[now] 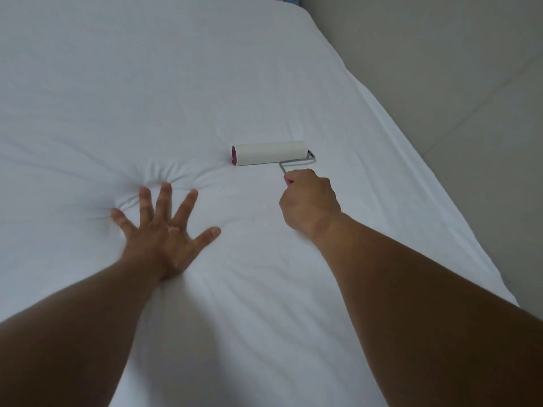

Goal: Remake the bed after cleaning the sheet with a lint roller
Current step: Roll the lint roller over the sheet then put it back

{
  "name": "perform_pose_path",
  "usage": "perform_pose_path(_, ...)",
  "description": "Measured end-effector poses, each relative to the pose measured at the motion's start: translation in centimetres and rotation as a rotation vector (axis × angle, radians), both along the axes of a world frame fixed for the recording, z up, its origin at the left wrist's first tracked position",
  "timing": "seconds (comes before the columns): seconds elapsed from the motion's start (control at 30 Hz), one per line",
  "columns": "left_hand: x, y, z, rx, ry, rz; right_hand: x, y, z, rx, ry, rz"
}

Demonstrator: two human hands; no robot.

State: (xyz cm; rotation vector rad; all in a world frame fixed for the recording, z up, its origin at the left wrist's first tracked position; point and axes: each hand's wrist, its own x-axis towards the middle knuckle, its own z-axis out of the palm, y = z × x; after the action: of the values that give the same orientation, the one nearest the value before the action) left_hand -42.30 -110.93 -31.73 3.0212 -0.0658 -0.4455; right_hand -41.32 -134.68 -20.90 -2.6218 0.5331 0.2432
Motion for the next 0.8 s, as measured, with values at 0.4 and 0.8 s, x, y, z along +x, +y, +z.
perform_pose_path(0.4,-3.8,-0.2,2.7,0.11,0.067,-0.103,-14.6,-1.7,-0.8,0.033,-0.008,-0.04)
perform_pose_path(0.8,-11.3,-0.8,3.7,0.101,0.086,-0.133,-30.5,-2.6,0.0,0.006,0.035,-0.075)
